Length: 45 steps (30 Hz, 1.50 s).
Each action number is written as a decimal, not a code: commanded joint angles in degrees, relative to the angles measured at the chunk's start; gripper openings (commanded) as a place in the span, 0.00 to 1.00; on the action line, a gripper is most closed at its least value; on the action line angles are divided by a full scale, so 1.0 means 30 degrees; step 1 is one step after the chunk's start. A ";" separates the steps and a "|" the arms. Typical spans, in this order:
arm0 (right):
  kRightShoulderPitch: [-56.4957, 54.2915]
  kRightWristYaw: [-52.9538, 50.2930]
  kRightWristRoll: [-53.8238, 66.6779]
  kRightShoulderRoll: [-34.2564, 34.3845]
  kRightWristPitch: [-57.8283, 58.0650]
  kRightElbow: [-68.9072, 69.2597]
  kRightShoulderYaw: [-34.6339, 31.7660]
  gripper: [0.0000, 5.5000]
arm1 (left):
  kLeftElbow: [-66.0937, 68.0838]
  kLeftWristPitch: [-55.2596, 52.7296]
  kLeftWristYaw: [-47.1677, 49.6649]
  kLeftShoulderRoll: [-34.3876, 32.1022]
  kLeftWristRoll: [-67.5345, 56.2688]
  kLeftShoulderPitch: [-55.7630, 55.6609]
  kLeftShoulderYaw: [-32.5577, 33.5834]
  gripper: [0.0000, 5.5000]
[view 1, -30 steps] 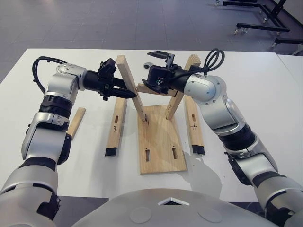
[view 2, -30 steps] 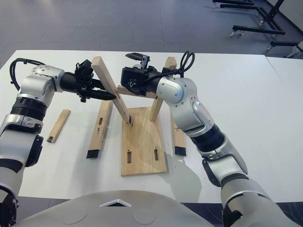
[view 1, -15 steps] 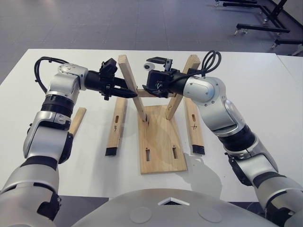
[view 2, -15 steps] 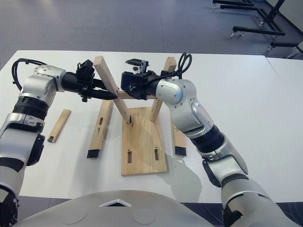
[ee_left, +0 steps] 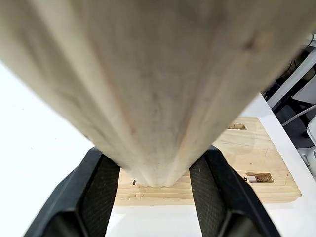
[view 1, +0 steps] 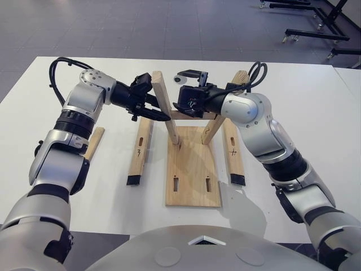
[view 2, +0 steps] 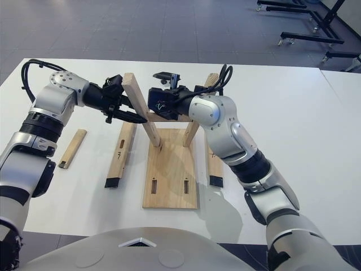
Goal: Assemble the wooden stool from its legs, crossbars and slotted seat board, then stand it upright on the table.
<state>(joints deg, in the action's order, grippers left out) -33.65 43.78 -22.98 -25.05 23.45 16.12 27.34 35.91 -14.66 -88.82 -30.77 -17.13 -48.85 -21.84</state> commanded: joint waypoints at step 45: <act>0.4994 0.1848 2.1280 -0.1239 0.4269 -0.3726 -1.6934 0.76 | -1.6219 -0.2128 1.0659 -0.1906 -0.3191 1.4570 1.3835 0.70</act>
<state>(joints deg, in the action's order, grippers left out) -22.24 46.30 37.35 -26.47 33.34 5.29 -21.54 -10.40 -20.09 -62.26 -39.27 -24.71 -7.59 15.55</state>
